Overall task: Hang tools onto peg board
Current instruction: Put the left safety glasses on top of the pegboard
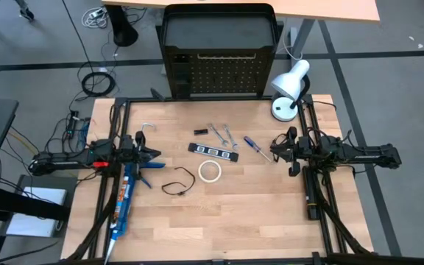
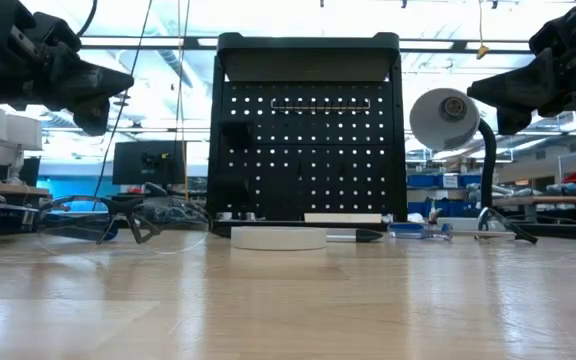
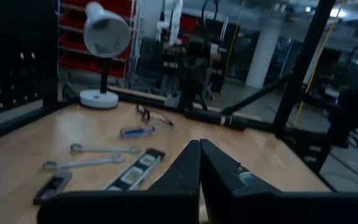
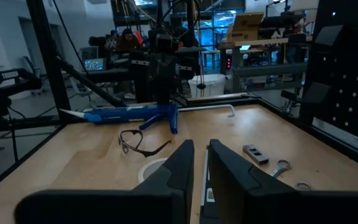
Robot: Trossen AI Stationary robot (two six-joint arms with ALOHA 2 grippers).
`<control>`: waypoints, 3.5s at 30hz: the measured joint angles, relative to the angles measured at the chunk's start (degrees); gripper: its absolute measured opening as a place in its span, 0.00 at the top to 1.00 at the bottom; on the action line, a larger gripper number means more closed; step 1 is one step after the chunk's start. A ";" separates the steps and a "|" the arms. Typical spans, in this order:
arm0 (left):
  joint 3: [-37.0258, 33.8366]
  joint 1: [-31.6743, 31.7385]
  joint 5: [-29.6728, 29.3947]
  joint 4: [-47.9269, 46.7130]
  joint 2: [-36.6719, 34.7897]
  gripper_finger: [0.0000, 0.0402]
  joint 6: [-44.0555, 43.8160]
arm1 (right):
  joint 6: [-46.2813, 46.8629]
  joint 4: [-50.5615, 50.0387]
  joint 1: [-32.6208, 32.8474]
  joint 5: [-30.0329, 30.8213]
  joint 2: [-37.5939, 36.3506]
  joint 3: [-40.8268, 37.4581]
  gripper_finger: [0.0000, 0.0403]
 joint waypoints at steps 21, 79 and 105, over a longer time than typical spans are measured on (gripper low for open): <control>0.00 0.00 -0.67 10.04 0.00 0.98 -0.02 | 0.00 0.04 0.00 -0.01 -0.01 0.00 0.86; 13.13 -11.12 -6.39 -4.92 29.50 0.98 3.01 | 8.34 12.17 0.01 2.62 12.94 2.56 0.86; 27.79 -28.87 -18.22 -13.22 57.00 0.98 2.26 | 12.19 11.67 0.25 9.13 18.38 2.58 0.86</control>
